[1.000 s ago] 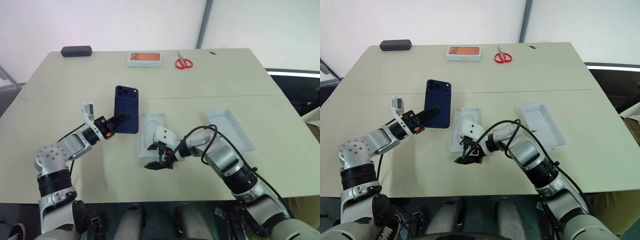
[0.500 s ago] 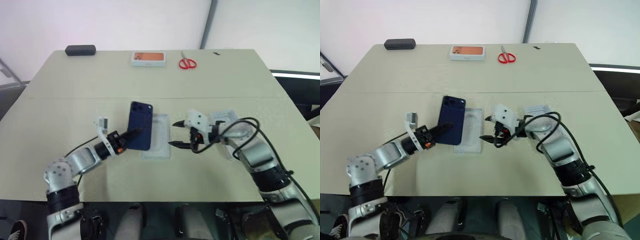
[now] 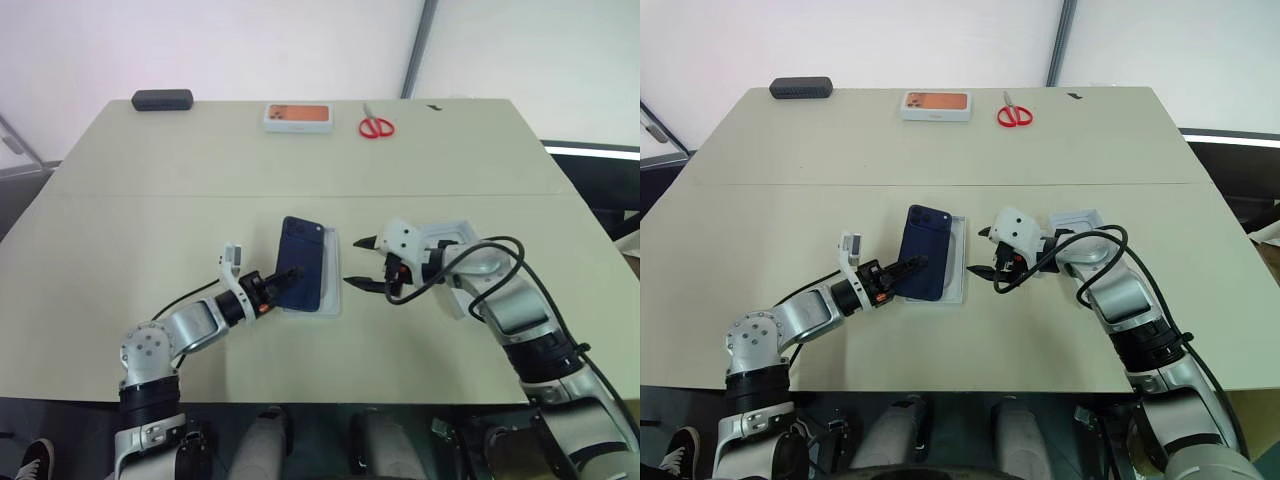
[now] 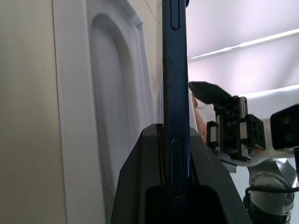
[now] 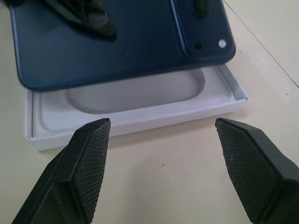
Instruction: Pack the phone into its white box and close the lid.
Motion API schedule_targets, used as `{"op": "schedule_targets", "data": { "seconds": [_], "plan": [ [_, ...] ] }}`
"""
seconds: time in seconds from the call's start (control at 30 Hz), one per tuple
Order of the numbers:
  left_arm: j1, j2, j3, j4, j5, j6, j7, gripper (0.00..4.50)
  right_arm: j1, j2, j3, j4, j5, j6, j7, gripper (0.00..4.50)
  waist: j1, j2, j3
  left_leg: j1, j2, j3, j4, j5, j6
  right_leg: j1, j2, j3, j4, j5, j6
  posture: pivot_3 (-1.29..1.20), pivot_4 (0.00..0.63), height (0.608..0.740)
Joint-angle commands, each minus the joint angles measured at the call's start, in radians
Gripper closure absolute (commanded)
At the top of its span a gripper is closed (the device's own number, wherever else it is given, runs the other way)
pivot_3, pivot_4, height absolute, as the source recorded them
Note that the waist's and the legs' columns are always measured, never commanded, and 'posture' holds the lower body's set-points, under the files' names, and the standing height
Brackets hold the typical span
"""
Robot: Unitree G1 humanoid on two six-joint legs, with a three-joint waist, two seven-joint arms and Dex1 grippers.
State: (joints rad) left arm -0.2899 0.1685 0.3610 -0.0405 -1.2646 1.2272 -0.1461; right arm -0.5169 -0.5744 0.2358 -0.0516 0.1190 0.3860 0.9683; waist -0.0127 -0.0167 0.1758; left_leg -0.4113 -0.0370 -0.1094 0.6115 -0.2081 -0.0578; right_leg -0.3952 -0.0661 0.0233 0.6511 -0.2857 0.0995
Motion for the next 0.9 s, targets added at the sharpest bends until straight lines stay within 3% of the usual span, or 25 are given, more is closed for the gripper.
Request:
{"op": "schedule_targets", "data": {
  "seconds": [0.03,0.07,0.13,0.9],
  "plan": [
    [-0.012,0.005,-0.008,-0.029,-0.012,-0.025,-0.009,3.52,-0.025,0.006,-0.003,-0.011,-0.007,-0.018,-0.008,0.69,0.0,0.0,0.0,0.0,0.0,0.0,0.0,0.0,0.0,0.0,0.0,0.0,0.0,0.0,0.0,0.0,0.15,0.74],
    [-0.013,0.007,-0.01,-0.031,-0.005,-0.03,-0.004,3.26,-0.025,0.006,-0.003,-0.01,-0.008,-0.019,-0.007,0.69,0.001,0.0,0.0,0.0,0.0,0.0,0.0,0.0,0.0,0.0,0.0,0.0,0.0,0.0,0.0,0.0,0.15,0.74],
    [-0.014,0.018,-0.02,-0.036,0.008,-0.036,-0.011,2.33,-0.027,0.009,-0.003,-0.009,-0.009,-0.018,-0.008,0.69,0.001,0.0,0.0,0.0,0.0,0.0,0.0,0.0,0.0,0.0,0.0,0.0,0.0,0.0,0.0,0.0,0.15,0.74],
    [-0.02,0.21,-0.032,-0.113,-0.034,-0.007,-0.064,2.33,-0.039,0.051,0.02,0.015,-0.014,-0.006,-0.014,0.69,0.0,0.0,0.0,0.0,0.0,-0.001,0.0,0.0,0.0,0.001,0.0,0.0,-0.001,0.0,0.0,0.0,0.15,0.74]
  ]
}}
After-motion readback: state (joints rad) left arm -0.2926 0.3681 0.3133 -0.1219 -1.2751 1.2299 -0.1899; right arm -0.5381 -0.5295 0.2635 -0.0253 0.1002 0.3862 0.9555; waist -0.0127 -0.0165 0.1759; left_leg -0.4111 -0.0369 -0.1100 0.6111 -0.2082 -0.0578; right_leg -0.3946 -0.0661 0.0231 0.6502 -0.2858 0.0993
